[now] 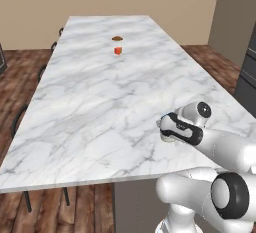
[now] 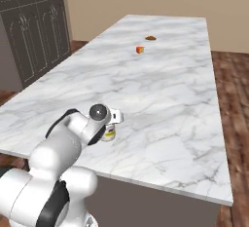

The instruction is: Move the mayonnaise and mustard from the cabinet to the dining counter.

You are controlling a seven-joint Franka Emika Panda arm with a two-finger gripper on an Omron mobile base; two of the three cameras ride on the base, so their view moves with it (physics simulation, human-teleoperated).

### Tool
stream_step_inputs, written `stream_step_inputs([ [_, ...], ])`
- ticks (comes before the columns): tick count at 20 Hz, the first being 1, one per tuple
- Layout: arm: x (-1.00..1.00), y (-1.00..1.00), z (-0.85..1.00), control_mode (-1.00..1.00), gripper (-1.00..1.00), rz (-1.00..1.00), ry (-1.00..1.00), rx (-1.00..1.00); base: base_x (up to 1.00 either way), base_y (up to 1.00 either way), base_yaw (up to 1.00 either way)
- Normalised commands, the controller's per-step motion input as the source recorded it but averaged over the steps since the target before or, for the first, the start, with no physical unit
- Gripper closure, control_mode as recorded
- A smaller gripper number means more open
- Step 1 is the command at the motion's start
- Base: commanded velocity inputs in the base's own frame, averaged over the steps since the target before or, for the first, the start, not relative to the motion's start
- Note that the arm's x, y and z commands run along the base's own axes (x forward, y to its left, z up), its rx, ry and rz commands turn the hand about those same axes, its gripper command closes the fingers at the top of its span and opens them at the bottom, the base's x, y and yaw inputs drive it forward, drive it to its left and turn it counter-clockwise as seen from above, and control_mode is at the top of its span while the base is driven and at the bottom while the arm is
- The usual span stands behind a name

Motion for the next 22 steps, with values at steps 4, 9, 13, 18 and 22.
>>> stream_step_inputs([
  [4,0.35,0.11,-0.26,-1.0,1.0,0.06,0.0,0.0,0.0,0.0,0.0],
  [9,0.25,0.08,-0.29,-1.0,1.0,0.05,0.0,0.0,0.0,0.0,0.0],
  [13,0.13,0.04,-0.36,-1.0,1.0,0.03,0.0,0.0,0.0,0.0,0.0],
  [18,0.01,0.07,-0.43,-1.0,1.0,0.04,0.0,0.0,0.0,0.0,0.0],
  [22,-0.13,0.01,-0.39,-1.0,-1.0,0.04,0.0,0.0,0.0,0.0,0.0],
])
